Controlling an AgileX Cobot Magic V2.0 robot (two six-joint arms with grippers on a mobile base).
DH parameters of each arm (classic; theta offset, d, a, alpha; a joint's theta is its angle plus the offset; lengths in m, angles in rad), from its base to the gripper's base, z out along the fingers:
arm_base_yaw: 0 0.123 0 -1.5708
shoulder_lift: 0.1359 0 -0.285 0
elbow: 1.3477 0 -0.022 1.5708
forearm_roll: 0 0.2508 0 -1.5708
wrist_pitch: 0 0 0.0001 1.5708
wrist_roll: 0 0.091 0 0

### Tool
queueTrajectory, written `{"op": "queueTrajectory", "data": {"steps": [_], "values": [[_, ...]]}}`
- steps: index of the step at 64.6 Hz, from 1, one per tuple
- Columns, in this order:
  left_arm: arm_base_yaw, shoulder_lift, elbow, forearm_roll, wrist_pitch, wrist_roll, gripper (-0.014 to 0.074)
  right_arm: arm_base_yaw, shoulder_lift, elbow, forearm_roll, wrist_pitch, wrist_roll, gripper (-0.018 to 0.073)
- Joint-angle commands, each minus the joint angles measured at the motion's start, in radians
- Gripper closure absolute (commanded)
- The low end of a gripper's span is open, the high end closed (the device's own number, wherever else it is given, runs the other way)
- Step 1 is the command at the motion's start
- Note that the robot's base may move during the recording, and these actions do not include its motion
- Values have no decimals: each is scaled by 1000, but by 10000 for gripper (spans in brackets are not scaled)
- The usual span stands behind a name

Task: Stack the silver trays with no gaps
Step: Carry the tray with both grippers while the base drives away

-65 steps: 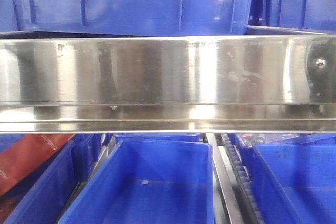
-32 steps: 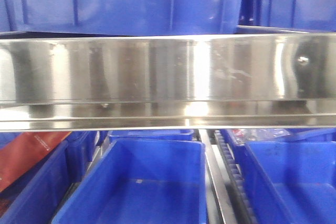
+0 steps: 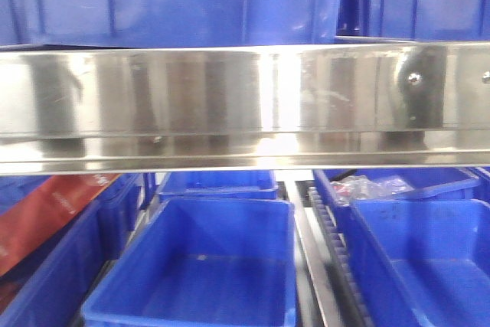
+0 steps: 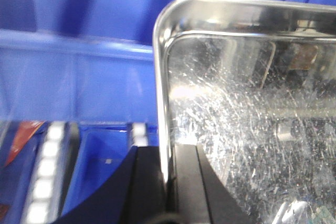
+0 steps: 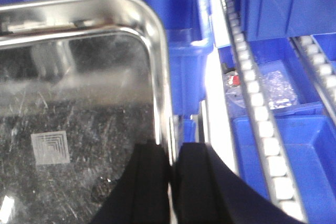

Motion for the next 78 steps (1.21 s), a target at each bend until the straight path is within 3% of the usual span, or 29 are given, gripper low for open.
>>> {"op": "queueTrajectory", "data": {"steps": [1,78], "values": [[-8,-5,-10,23,-27,-1,613,1,-13,-10,-26,-33,-1,560],[-8,-5,-10,23,-27,-1,613,1,-13,-10,-26,-33,-1,560]]}}
